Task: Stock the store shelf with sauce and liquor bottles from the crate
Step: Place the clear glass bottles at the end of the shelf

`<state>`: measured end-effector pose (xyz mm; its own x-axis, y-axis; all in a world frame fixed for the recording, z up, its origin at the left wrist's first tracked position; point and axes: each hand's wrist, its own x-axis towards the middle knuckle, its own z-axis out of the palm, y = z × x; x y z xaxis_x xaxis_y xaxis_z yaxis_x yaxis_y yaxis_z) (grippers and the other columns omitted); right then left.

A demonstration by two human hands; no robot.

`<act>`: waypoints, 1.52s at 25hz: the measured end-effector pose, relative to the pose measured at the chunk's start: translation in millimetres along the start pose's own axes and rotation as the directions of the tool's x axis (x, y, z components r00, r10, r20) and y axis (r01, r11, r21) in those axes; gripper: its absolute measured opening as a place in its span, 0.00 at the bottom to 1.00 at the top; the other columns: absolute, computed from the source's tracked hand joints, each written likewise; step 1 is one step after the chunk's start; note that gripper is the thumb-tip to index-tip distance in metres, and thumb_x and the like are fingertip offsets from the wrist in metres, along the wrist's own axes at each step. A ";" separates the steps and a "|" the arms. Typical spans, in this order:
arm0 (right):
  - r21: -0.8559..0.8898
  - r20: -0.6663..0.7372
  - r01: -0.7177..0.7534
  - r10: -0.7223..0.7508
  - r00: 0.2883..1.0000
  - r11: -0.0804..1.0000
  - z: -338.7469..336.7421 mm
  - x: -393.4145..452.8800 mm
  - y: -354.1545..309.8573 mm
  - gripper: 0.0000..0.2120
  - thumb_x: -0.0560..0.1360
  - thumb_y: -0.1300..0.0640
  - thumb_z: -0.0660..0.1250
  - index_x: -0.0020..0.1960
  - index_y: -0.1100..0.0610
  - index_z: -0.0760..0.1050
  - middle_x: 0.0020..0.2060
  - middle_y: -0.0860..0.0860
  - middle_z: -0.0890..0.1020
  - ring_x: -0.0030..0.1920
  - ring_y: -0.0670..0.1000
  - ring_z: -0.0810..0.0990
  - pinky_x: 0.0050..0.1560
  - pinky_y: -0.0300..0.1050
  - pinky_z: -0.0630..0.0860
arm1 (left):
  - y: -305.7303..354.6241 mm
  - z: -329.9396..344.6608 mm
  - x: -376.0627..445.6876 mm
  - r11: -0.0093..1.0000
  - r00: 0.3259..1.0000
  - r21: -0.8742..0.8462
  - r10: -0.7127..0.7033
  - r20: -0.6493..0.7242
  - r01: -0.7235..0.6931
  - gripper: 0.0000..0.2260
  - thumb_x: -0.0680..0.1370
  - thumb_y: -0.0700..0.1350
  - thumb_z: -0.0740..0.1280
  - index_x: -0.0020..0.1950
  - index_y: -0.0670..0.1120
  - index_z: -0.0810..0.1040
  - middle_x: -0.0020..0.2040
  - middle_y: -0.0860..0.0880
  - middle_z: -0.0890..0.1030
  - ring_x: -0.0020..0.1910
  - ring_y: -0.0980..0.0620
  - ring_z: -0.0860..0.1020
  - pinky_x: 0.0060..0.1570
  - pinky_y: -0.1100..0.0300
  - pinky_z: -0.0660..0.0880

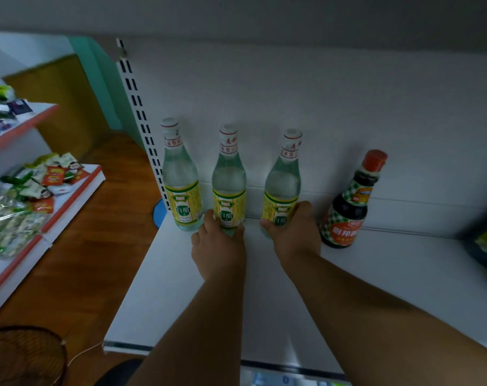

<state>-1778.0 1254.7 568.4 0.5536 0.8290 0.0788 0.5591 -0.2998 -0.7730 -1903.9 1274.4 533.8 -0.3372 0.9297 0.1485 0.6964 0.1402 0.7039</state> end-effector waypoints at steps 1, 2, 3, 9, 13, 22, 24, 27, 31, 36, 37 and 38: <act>0.001 -0.004 -0.001 0.001 1.000 1.000 0.5 1.1 -0.4 0.28 0.65 0.46 0.78 0.52 0.55 0.64 0.52 0.56 0.79 0.53 0.60 0.80 0.50 0.55 0.78 | -0.4 -0.1 0.4 1.000 1.000 -0.016 -0.005 0.004 0.005 0.31 0.73 0.57 0.71 0.71 0.50 0.65 0.65 0.45 0.76 0.63 0.41 0.72 0.59 0.47 0.70; 0.000 -0.007 0.006 -0.006 1.000 1.000 0.5 0.6 -0.3 0.28 0.65 0.46 0.78 0.53 0.55 0.64 0.52 0.56 0.79 0.53 0.60 0.80 0.50 0.55 0.78 | -0.5 0.0 0.6 1.000 1.000 -0.020 -0.010 0.008 0.010 0.30 0.73 0.57 0.71 0.71 0.50 0.65 0.65 0.45 0.76 0.63 0.41 0.72 0.60 0.46 0.69; -0.001 -0.008 0.023 -0.023 1.000 1.000 1.3 -0.3 1.1 0.28 0.66 0.46 0.78 0.54 0.56 0.65 0.53 0.56 0.78 0.53 0.60 0.79 0.51 0.54 0.78 | -0.7 0.1 1.2 1.000 1.000 -0.014 -0.013 0.009 0.013 0.30 0.73 0.57 0.70 0.72 0.50 0.65 0.66 0.45 0.76 0.64 0.41 0.71 0.60 0.46 0.69; -0.017 -0.008 0.077 -0.077 0.997 0.997 6.7 -1.2 11.2 0.28 0.69 0.49 0.76 0.63 0.58 0.68 0.57 0.57 0.78 0.58 0.59 0.78 0.55 0.53 0.77 | -1.6 2.8 1.3 0.999 1.000 0.039 -0.004 -0.002 0.004 0.31 0.74 0.59 0.69 0.73 0.51 0.63 0.65 0.45 0.76 0.63 0.40 0.72 0.58 0.47 0.70; -0.009 -0.008 0.075 -0.075 0.997 0.997 7.2 -1.5 11.4 0.27 0.70 0.51 0.75 0.62 0.58 0.68 0.58 0.57 0.78 0.59 0.59 0.77 0.55 0.49 0.75 | -2.8 3.9 2.2 0.999 1.000 0.042 -0.002 -0.007 0.002 0.30 0.74 0.58 0.69 0.73 0.51 0.64 0.65 0.45 0.77 0.63 0.40 0.72 0.59 0.46 0.70; -0.104 0.183 0.113 -0.093 0.979 0.988 -39.7 -25.5 10.2 0.32 0.72 0.46 0.73 0.69 0.57 0.65 0.65 0.57 0.74 0.65 0.59 0.73 0.60 0.50 0.73 | 9.8 -20.6 -34.1 1.000 0.998 -0.004 -0.009 0.062 0.009 0.30 0.74 0.49 0.72 0.71 0.41 0.66 0.65 0.40 0.73 0.65 0.38 0.70 0.64 0.46 0.68; -0.101 0.218 0.182 -0.157 0.963 0.978 -56.8 -38.7 11.1 0.28 0.73 0.46 0.72 0.67 0.57 0.67 0.64 0.57 0.75 0.64 0.58 0.74 0.60 0.49 0.73 | 17.1 -28.9 -63.8 0.996 0.993 -0.039 0.088 0.073 -0.085 0.26 0.73 0.46 0.72 0.68 0.41 0.70 0.63 0.40 0.74 0.63 0.39 0.72 0.61 0.47 0.70; -0.068 0.287 0.219 -0.191 0.939 0.973 -77.7 -59.7 11.3 0.23 0.78 0.51 0.66 0.70 0.57 0.66 0.66 0.57 0.74 0.66 0.58 0.73 0.62 0.48 0.70 | 33.5 -31.2 -98.4 0.957 0.958 -0.167 0.258 0.123 -0.236 0.25 0.74 0.43 0.71 0.68 0.41 0.70 0.63 0.41 0.75 0.62 0.41 0.75 0.61 0.49 0.73; 0.047 0.387 0.187 -0.190 0.902 0.981 -95.4 -58.4 2.6 0.21 0.82 0.62 0.56 0.74 0.57 0.64 0.72 0.56 0.70 0.71 0.55 0.69 0.61 0.35 0.62 | 55.3 -20.8 -96.7 0.912 0.923 -0.404 0.218 0.317 -0.077 0.30 0.77 0.37 0.65 0.77 0.46 0.60 0.73 0.46 0.68 0.72 0.48 0.68 0.71 0.48 0.67; 0.084 0.440 0.093 -0.120 0.890 0.992 -83.8 -26.0 -9.0 0.21 0.82 0.61 0.57 0.75 0.56 0.64 0.69 0.57 0.73 0.69 0.57 0.71 0.62 0.41 0.67 | 61.1 -5.2 -60.5 0.898 0.889 -0.440 0.222 0.400 -0.026 0.29 0.79 0.32 0.59 0.78 0.48 0.59 0.64 0.56 0.68 0.65 0.59 0.66 0.65 0.63 0.63; 0.093 0.441 0.095 -0.126 0.888 0.991 -78.9 -24.7 -9.9 0.20 0.82 0.61 0.57 0.73 0.54 0.67 0.67 0.56 0.75 0.67 0.56 0.73 0.59 0.40 0.67 | 61.4 -3.7 -56.2 0.891 0.891 -0.454 0.220 0.397 -0.018 0.28 0.78 0.32 0.59 0.77 0.50 0.61 0.63 0.57 0.69 0.65 0.59 0.68 0.66 0.62 0.64; 0.104 0.430 0.094 -0.130 0.893 0.990 -73.3 -24.9 -9.7 0.18 0.82 0.60 0.57 0.70 0.54 0.70 0.64 0.55 0.77 0.64 0.56 0.75 0.57 0.39 0.68 | 59.7 -0.1 -51.8 0.877 0.897 -0.480 0.217 0.386 -0.005 0.29 0.77 0.32 0.60 0.75 0.52 0.64 0.63 0.57 0.71 0.66 0.57 0.70 0.68 0.58 0.66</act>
<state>-1752.0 1202.4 620.0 0.1562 0.9827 -0.1000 0.5415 -0.1699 -0.8234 -1844.9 1234.5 568.2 0.0931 0.9955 0.0175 0.3085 -0.0455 0.9502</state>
